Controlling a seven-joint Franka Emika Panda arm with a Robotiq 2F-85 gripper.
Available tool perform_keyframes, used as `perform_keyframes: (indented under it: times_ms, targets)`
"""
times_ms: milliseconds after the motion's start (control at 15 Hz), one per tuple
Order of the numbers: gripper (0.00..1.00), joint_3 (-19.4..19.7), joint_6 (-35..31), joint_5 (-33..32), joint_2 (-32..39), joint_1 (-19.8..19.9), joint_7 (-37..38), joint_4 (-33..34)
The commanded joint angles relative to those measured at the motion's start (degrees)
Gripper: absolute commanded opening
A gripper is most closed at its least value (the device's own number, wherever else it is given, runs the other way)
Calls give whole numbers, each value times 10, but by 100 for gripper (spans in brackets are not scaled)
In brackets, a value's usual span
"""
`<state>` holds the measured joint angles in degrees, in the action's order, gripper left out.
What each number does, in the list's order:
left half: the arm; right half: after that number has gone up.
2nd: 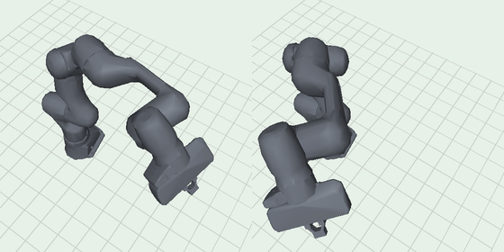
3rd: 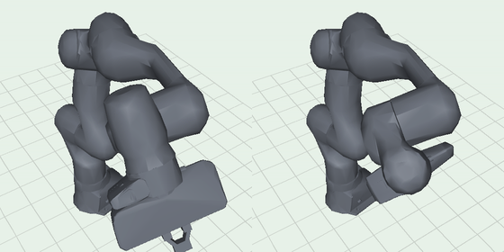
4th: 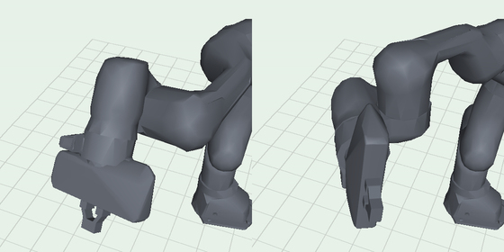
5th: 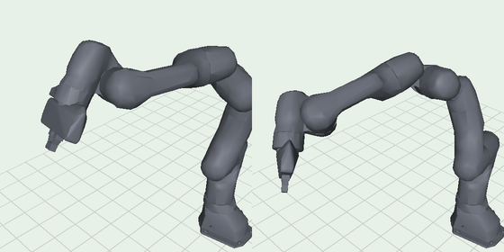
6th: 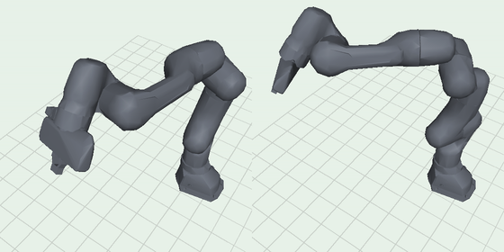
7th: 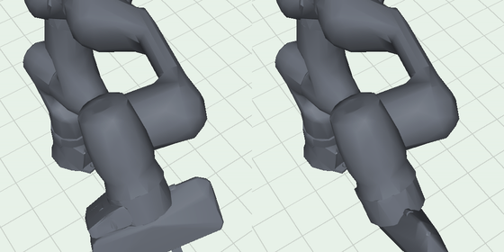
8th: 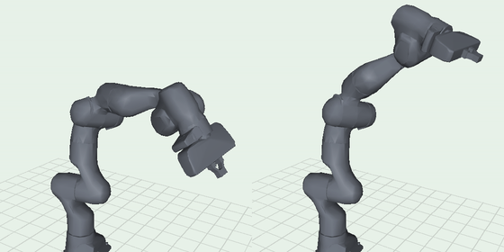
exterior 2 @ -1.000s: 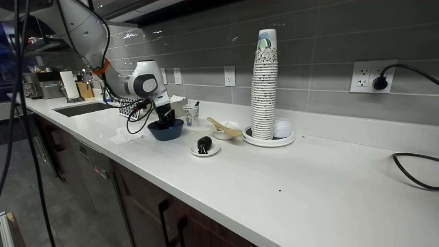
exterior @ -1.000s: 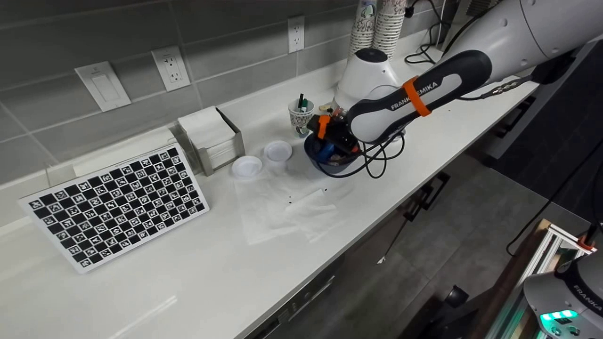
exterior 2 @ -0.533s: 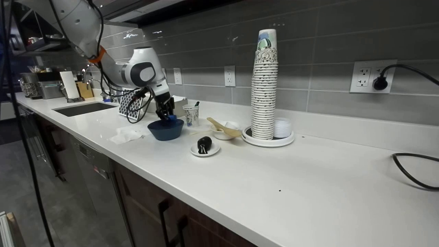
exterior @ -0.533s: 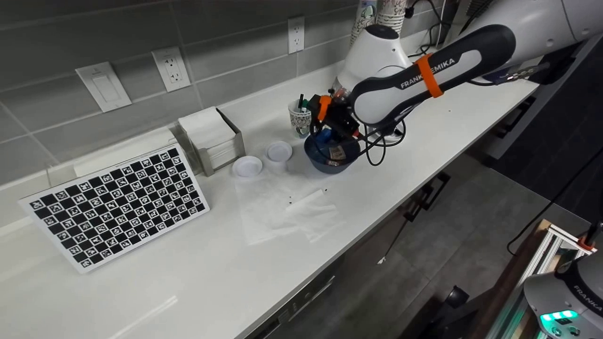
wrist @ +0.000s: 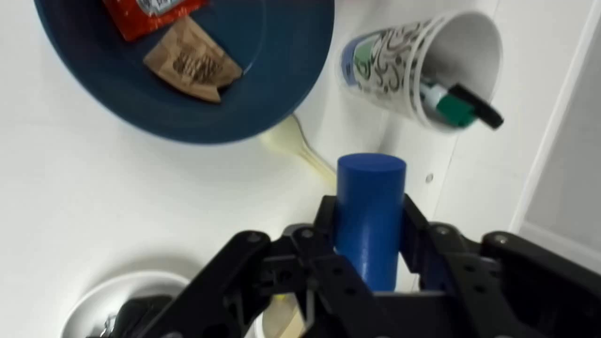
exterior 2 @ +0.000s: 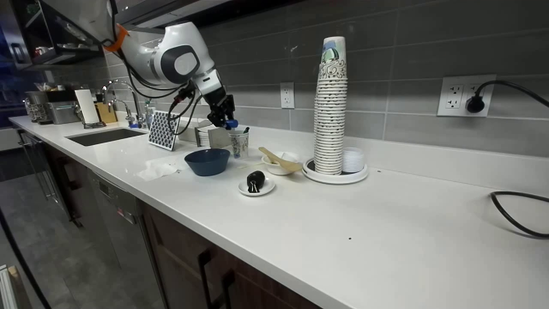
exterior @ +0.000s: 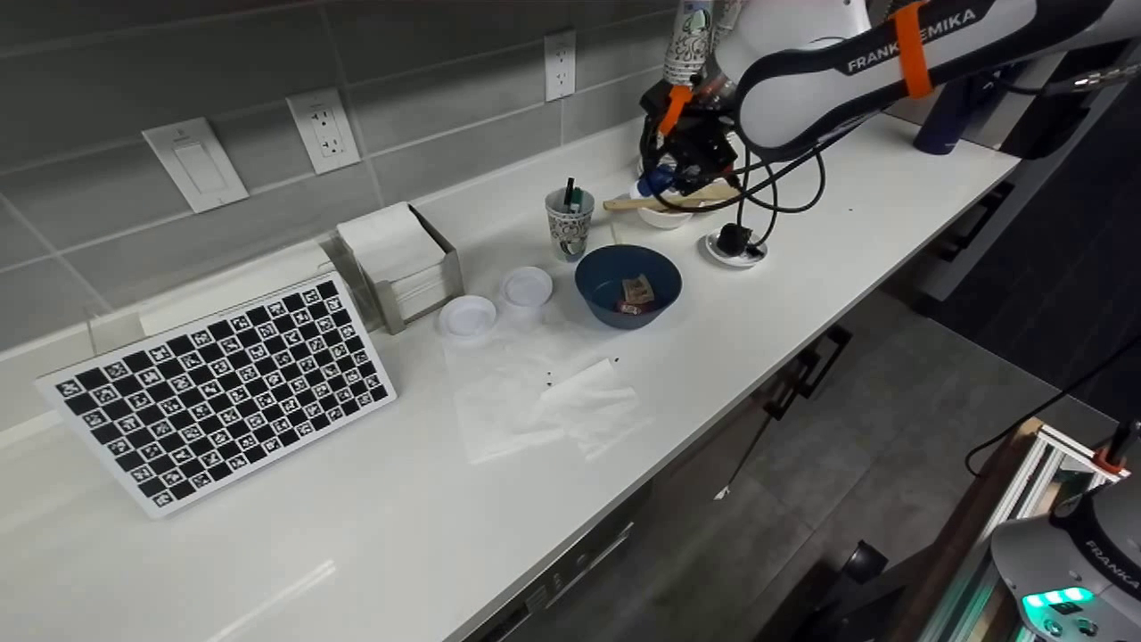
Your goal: Remove the blue cylinder plush block from the blue bowl and put it on the countertop
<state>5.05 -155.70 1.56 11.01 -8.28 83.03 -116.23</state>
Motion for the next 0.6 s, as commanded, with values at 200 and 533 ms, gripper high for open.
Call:
perform_keyframes:
  times_ms: [200,533]
  targets:
    - [9,28,96,-86,-20,33,50,-28]
    - [9,-29,68,42,-2,66,-162,-42]
